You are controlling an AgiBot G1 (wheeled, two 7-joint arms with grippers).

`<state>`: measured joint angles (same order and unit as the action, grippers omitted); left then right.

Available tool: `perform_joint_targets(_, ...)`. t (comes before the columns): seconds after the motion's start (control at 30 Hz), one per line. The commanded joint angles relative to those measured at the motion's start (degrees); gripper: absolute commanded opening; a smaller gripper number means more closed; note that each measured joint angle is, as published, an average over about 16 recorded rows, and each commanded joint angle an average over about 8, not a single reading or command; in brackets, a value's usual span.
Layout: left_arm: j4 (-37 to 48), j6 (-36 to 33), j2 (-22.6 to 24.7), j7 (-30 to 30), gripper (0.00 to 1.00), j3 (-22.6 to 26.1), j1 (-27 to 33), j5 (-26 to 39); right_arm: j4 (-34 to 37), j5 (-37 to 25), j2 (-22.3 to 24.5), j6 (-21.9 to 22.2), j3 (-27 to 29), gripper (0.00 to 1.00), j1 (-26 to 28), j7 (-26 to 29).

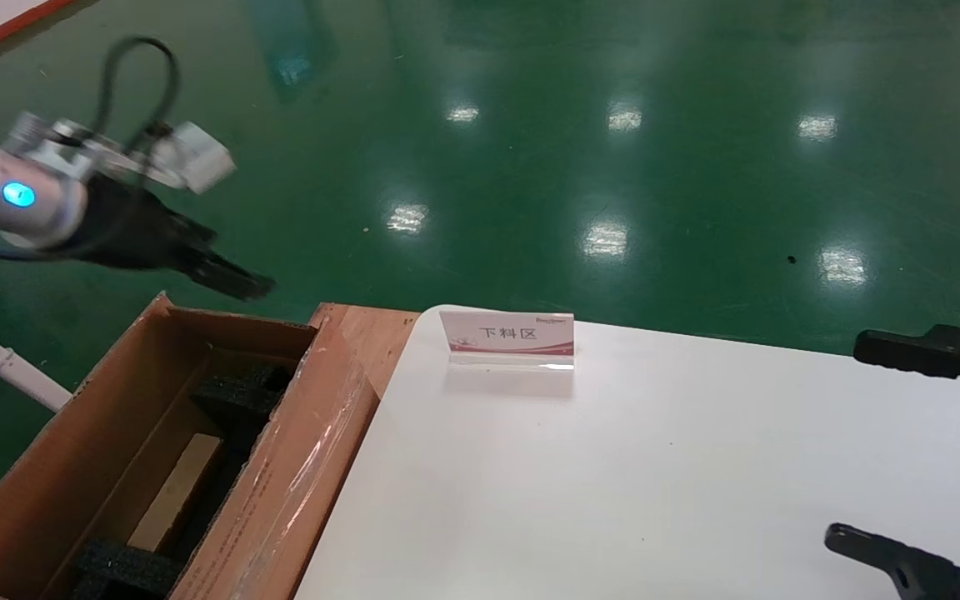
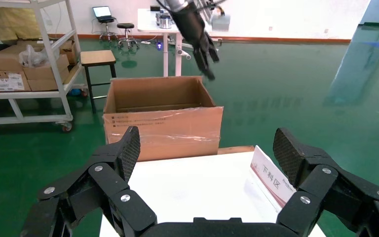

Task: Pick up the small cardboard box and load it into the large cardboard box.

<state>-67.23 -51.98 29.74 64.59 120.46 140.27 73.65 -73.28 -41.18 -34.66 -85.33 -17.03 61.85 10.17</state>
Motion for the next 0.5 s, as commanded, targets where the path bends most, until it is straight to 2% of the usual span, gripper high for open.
perform_joint_targets(0.03,-0.2,-1.0,0.1,-1.7,1.00,-3.2,-2.3,-1.0,0.0,0.0,0.0,0.0,0.0,1.00,0.0,0.0)
perform_joint_targets(0.5,-1.9,-9.6,1.5,-15.5,1.00,-30.0,-22.6,-9.2,0.0,0.0,0.0,0.0,0.0,1.00,0.0,0.0)
